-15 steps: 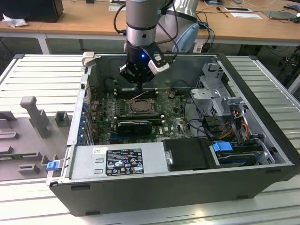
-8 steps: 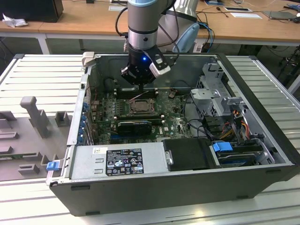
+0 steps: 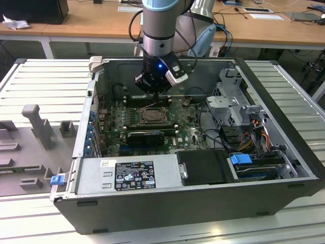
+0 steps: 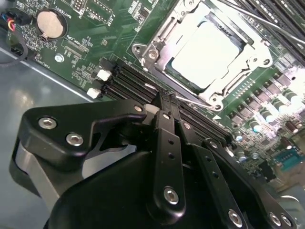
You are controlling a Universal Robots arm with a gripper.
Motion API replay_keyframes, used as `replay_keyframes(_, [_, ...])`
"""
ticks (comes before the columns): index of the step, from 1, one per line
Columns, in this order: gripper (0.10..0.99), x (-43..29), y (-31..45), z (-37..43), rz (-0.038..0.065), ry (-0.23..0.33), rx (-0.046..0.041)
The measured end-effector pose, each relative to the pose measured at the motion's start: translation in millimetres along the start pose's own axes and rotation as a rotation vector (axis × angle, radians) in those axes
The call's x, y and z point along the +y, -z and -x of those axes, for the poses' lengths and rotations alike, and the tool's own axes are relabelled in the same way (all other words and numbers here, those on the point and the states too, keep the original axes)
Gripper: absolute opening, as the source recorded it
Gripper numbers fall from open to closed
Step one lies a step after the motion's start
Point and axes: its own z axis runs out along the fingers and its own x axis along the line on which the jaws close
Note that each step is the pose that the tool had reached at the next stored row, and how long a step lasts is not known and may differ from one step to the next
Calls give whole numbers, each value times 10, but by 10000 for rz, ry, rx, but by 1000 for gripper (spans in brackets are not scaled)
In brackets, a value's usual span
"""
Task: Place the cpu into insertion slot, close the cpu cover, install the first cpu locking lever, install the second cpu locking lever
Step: 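Install the first cpu locking lever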
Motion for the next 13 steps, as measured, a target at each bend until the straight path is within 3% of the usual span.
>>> replay_keyframes(13, [106, -16, -162, 56, -1, 0, 0])
